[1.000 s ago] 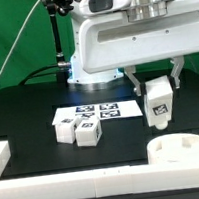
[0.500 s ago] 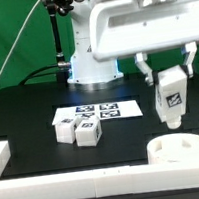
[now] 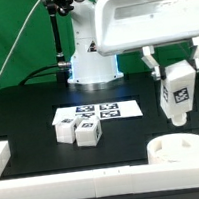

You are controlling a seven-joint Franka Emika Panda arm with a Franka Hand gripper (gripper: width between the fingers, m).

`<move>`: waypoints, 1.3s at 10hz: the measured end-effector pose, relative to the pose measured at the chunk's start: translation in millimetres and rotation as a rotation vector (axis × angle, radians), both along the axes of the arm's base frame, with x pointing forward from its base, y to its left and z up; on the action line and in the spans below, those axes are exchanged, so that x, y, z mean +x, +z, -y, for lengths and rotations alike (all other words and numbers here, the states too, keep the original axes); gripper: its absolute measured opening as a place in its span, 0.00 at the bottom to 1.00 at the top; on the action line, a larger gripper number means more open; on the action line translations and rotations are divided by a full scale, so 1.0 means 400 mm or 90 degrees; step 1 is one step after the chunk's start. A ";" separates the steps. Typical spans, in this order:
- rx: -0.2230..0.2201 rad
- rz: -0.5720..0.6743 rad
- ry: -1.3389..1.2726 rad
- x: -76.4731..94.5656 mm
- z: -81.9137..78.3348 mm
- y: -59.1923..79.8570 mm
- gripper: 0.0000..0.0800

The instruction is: Assemble stool

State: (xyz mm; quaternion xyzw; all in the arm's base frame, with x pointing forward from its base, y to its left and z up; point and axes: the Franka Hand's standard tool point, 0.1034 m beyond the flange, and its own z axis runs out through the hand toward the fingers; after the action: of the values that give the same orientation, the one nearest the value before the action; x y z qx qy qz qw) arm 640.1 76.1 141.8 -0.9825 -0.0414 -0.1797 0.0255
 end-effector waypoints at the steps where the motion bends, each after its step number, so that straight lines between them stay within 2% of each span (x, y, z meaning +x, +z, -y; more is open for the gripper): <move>1: -0.020 0.008 0.042 0.006 -0.033 0.009 0.41; 2: -0.024 0.013 0.055 0.012 -0.052 0.015 0.41; 5: -0.022 0.024 0.051 0.010 -0.047 0.011 0.41; 6: -0.029 0.094 0.078 0.029 -0.063 0.024 0.41; 7: -0.032 0.151 0.106 0.020 -0.092 0.014 0.41; 8: -0.051 0.150 0.148 0.012 -0.106 0.001 0.41; 11: -0.047 0.145 0.135 0.015 -0.094 -0.002 0.41; 13: -0.065 0.145 0.157 0.014 -0.070 -0.034 0.41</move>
Offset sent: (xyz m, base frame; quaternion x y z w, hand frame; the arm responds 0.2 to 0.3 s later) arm 0.0000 0.0000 0.0000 0.0000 0.0650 0.0000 0.9979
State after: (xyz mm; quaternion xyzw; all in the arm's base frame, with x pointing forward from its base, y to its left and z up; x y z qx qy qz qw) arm 645.8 104.1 128.0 -0.9432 -0.1733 -0.2834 -0.0072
